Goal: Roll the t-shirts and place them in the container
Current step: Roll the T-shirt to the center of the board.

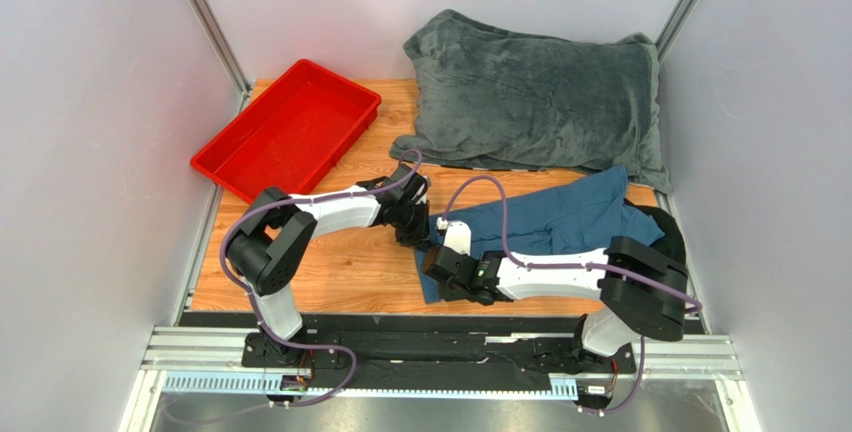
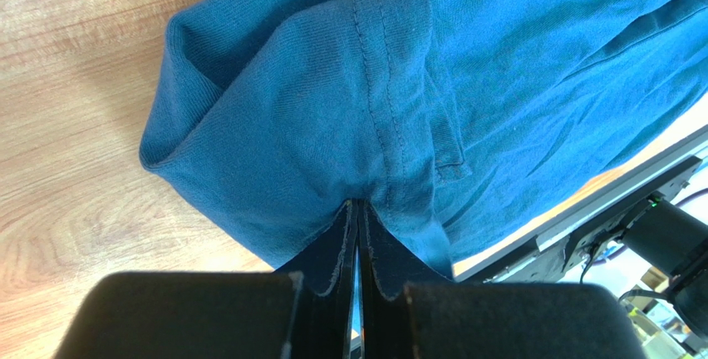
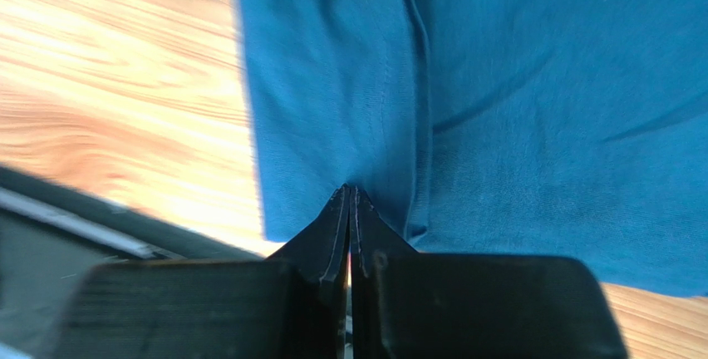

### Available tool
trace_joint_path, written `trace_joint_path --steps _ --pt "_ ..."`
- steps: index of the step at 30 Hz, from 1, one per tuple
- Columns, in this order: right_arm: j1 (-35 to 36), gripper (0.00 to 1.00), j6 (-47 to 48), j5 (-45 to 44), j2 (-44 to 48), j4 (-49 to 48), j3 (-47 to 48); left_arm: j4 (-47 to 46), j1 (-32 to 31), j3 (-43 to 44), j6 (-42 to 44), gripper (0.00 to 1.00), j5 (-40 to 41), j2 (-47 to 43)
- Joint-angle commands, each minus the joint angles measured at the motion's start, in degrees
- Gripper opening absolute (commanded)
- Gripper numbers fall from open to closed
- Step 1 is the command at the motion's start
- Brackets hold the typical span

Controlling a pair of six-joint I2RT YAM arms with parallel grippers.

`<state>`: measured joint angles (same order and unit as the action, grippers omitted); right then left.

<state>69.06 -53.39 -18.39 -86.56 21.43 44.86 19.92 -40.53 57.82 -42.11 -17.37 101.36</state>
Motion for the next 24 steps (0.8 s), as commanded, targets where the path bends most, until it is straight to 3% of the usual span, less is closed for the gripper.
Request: trace_joint_path --steps 1,11,17,18,24 --pt "1.17 0.02 -2.86 0.90 -3.08 -3.15 -0.91 1.08 -0.34 2.03 0.45 0.09 1.63 -0.99" --pt "1.61 0.02 -2.34 -2.78 3.32 3.08 1.36 3.62 -0.16 5.28 1.59 0.16 2.33 -4.49" --pt "2.22 0.06 -0.94 -4.81 6.14 8.70 5.40 4.95 4.23 4.85 2.90 0.32 2.86 -12.04" --pt "2.48 0.07 -0.58 -5.94 5.88 9.59 7.24 4.69 5.89 4.15 3.08 0.37 2.95 -13.28" --pt "4.94 0.18 2.23 -9.11 -1.91 16.88 16.38 -0.40 11.35 -3.15 5.10 0.45 -2.93 -16.72"
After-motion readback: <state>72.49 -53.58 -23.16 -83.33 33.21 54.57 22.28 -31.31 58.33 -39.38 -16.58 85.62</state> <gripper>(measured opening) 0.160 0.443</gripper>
